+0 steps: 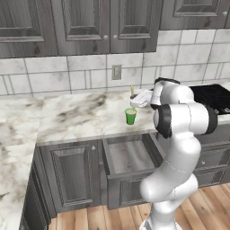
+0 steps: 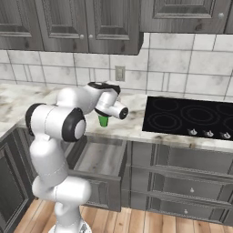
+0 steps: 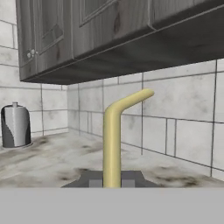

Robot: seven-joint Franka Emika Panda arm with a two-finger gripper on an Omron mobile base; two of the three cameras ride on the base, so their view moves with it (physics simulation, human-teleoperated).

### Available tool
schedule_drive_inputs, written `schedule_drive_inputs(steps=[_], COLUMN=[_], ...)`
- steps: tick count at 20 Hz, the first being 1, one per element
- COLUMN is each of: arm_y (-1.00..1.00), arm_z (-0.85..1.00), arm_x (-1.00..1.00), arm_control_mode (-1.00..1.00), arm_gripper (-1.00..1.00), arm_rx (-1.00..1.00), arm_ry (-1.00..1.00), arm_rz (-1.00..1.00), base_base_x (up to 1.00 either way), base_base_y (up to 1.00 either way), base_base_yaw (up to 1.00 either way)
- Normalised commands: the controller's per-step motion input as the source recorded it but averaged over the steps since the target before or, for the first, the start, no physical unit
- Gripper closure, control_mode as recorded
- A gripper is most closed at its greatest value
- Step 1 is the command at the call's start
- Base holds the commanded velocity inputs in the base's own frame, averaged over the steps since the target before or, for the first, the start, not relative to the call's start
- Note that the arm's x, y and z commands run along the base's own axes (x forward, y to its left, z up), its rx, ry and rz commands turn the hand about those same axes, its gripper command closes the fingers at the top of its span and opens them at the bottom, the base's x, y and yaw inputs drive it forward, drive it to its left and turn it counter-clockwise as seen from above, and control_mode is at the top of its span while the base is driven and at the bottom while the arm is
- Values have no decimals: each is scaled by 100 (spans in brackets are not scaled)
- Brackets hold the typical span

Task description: Pick up the straw from the left drawer and put it inside the smoothie cup.

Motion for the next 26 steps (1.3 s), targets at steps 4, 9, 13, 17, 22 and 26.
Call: schedule_drive_inputs(steps=[4,9,13,17,22,26], arm_y=[-7,-5,-1,0,0,0], arm_z=[-3,-5,-14,-19,-23,-20], arm_x=[29,31,25,9,0,4], arm_control_mode=[-100,-100,-100,-100,-100,-100], arm_gripper=[100,100,100,100,100,100], arm_rx=[1,1,0,0,0,0], arm_ry=[0,0,0,0,0,0], arm_rz=[0,0,0,0,0,0], base_base_x=[0,0,0,0,0,0], base_base_y=[0,0,0,0,0,0], base_base_yaw=[0,0,0,0,0,0])
